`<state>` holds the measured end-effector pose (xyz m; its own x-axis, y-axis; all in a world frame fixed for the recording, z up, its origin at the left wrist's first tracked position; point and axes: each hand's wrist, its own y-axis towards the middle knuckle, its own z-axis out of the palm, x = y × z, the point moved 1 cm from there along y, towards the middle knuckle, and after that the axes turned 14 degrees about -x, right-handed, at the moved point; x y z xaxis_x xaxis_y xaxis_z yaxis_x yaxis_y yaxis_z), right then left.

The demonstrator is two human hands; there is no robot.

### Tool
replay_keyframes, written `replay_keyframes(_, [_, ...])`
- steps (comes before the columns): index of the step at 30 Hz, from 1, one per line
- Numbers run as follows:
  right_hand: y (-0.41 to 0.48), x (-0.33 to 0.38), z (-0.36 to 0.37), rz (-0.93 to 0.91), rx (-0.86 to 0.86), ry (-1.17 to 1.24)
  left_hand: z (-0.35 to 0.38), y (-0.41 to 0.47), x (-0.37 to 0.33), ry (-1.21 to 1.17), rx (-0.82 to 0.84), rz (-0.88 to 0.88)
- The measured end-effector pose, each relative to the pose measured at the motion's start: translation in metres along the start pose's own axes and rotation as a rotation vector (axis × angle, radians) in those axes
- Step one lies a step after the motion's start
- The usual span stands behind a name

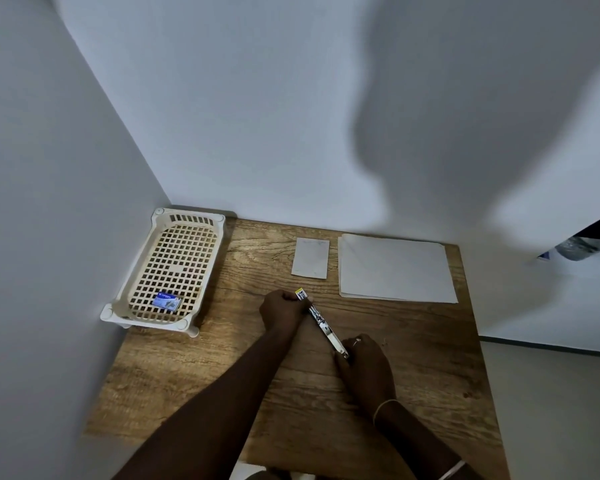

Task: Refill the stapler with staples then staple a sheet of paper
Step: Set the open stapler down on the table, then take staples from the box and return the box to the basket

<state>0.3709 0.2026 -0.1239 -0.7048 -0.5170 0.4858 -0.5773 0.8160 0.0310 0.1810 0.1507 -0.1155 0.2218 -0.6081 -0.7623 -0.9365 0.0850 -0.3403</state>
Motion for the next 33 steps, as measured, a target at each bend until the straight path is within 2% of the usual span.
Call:
replay_keyframes(4, [0.017, 0.014, -0.011, 0.007, -0.122, 0.024, -0.011, 0.004, -0.003, -0.045, 0.042, 0.025])
replay_keyframes(7, [0.048, 0.044, -0.021, 0.010, -0.197, 0.140, -0.032, 0.011, -0.011, -0.055, -0.006, 0.108])
replay_keyframes(11, [0.089, 0.103, -0.021, -0.162, -0.229, 0.235, -0.073, 0.032, -0.029, -0.082, -0.125, 0.207])
replay_keyframes(15, [0.108, 0.176, -0.001, -0.264, -0.131, 0.285, -0.125, 0.062, -0.039, -0.020, -0.289, 0.305])
replay_keyframes(21, [0.087, 0.263, 0.049, -0.403, 0.026, 0.253, -0.197, 0.105, -0.016, 0.127, -0.423, 0.283])
replay_keyframes(27, [0.070, 0.293, 0.086, -0.395, 0.158, 0.222, -0.231, 0.120, 0.023, 0.242, -0.375, 0.186])
replay_keyframes(33, [0.067, 0.295, 0.101, -0.400, 0.204, 0.172, -0.235, 0.121, 0.037, 0.229, -0.306, 0.149])
